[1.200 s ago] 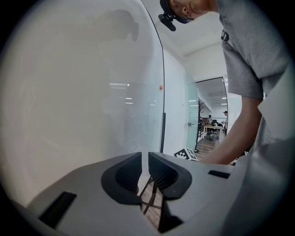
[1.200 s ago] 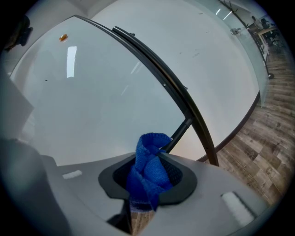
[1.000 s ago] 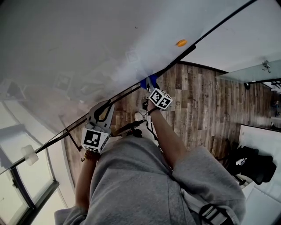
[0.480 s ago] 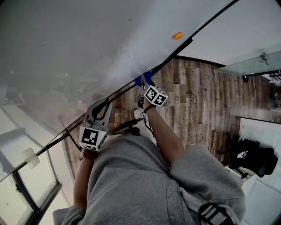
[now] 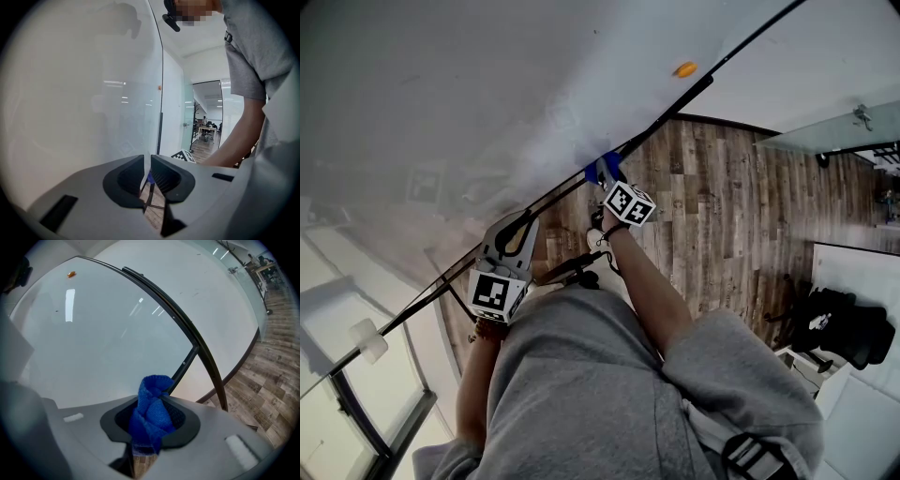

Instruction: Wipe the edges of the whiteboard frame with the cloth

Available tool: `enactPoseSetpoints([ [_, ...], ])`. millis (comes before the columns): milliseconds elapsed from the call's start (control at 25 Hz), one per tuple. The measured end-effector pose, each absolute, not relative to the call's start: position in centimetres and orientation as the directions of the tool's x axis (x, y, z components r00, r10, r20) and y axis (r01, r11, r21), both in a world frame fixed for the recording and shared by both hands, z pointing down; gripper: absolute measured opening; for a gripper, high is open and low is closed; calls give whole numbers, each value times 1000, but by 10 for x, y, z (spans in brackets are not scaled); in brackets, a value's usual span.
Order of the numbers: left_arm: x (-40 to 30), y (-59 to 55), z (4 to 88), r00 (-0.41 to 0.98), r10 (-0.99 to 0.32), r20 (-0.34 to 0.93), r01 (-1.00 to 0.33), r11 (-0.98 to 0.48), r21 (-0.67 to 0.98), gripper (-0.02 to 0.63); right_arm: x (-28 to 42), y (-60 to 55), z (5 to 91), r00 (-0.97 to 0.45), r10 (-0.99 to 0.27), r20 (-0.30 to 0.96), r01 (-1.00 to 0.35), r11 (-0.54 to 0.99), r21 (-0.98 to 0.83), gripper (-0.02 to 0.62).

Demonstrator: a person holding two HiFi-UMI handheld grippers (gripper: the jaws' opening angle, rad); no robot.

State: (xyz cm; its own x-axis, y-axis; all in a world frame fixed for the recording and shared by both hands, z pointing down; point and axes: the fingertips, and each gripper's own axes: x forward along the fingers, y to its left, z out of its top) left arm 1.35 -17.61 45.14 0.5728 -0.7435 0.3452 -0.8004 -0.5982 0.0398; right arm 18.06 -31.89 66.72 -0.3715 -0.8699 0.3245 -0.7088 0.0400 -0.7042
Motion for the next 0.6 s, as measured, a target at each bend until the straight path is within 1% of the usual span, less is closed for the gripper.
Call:
enactPoseSetpoints([
  [440,-7,-158,459,568,-743,353,-805,-591,50,52,165,-309,664,-367,-873,322,-695,27,-719,92],
  [600,-12,-154,453,563,-747,354,-815,-573,86,52,160,-306,664,-365,-871,329,-692,17,-722,92],
])
